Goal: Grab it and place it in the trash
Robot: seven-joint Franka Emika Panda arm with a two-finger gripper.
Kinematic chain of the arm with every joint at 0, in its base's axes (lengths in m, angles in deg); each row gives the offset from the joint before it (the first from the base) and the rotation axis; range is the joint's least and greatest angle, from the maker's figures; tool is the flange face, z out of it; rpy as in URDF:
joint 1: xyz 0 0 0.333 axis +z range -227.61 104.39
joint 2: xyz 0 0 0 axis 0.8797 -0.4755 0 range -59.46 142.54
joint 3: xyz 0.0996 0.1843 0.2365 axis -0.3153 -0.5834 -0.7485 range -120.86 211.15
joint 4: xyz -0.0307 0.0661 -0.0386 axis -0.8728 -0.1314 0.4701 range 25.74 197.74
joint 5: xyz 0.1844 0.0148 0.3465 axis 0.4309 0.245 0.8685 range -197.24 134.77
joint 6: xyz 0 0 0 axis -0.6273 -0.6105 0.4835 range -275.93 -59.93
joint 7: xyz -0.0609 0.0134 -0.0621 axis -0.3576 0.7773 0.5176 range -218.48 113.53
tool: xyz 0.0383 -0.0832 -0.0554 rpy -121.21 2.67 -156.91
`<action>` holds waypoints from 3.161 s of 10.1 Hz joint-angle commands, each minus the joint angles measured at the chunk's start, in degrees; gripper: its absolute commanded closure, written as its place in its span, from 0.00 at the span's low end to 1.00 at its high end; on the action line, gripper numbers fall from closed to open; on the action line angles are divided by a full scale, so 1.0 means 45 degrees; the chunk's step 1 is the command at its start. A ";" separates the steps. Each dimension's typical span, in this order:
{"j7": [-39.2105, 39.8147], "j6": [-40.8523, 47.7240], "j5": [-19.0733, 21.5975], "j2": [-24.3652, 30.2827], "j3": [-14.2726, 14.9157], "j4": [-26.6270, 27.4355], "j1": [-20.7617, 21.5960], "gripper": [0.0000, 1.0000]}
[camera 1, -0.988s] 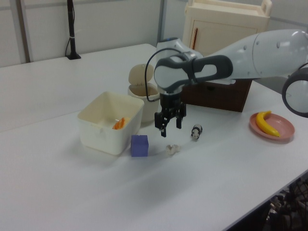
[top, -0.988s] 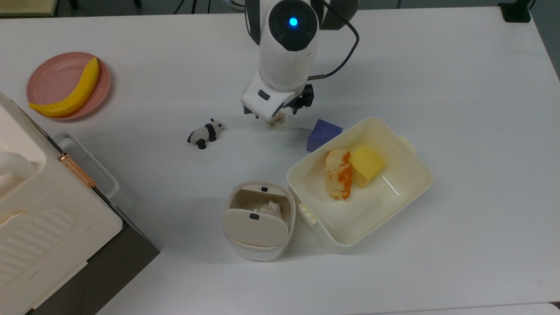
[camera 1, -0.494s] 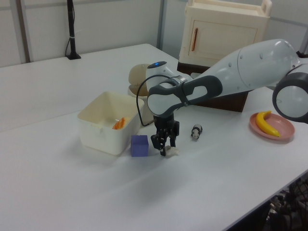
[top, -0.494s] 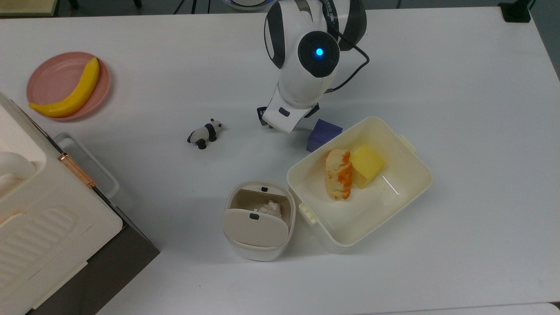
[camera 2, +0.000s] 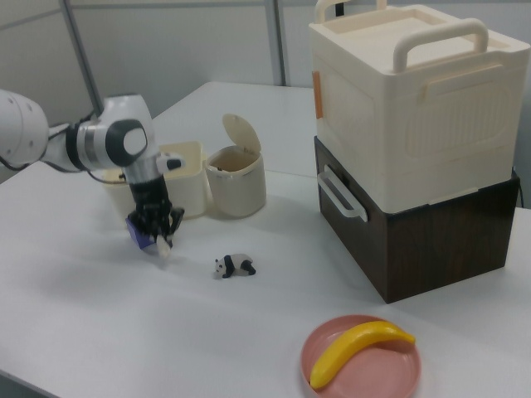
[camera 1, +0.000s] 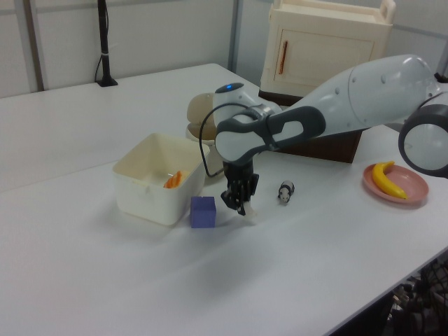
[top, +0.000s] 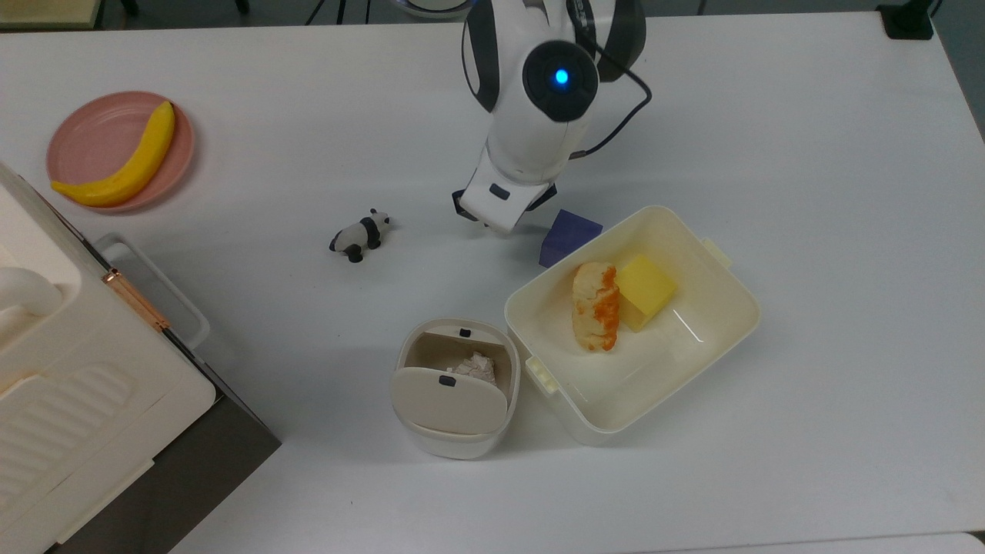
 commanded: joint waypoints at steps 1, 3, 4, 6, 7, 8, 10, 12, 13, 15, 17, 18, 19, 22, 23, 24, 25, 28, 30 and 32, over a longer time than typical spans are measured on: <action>-0.0033 -0.0157 0.0326 0.0888 0.0225 -0.1820 -0.0337 1.00; -0.0191 -0.0333 0.0368 0.0752 0.0226 -0.3075 -0.1076 1.00; -0.0636 -0.1319 0.0368 0.0538 0.0226 -0.3391 -0.1351 1.00; -0.2797 -0.3449 -0.0156 0.0051 0.0265 -0.3414 -0.1392 1.00; -0.3330 -0.3922 -0.0314 -0.0107 0.0284 -0.3414 -0.1625 1.00; -0.3974 -0.4584 -0.0316 -0.0205 0.0285 -0.3433 -0.1704 1.00; -0.5805 -0.5564 -0.0567 -0.0808 0.0343 -0.3820 -0.1686 1.00; -0.6809 -0.5587 -0.0880 -0.1161 0.0343 -0.4175 -0.1686 0.65; -0.7218 -0.5606 -0.1075 -0.1202 0.0343 -0.4176 -0.1647 0.01; -0.7787 -0.5587 -0.1448 -0.1202 0.0343 -0.4176 -0.1608 0.00; -0.7556 -0.5432 -0.1429 -0.0970 0.0324 -0.4059 -0.1627 0.00; -0.6974 -0.4696 -0.1313 -0.0504 0.0304 -0.3614 -0.1608 0.00; -0.6330 -0.3393 -0.1138 -0.0190 0.0169 -0.3551 -0.1608 0.00; -0.1103 0.2386 0.2119 0.1410 0.0362 -0.3551 -0.1821 0.00; -0.0606 0.3658 0.2203 0.2072 0.0363 -0.3473 -0.2325 0.00; -0.0563 0.3845 0.2049 0.2620 0.0382 -0.2970 -0.2446 0.00; -0.0485 0.3846 0.1777 0.2742 0.0382 -0.2752 -0.2583 0.00; -0.0503 0.3633 0.0836 0.2470 0.0324 -0.2827 -0.2544 0.00; -0.0737 0.3807 0.0856 0.2509 0.0324 -0.2770 -0.2448 0.00; -0.1457 0.4061 0.0856 0.2548 0.0304 -0.2769 -0.2389 0.00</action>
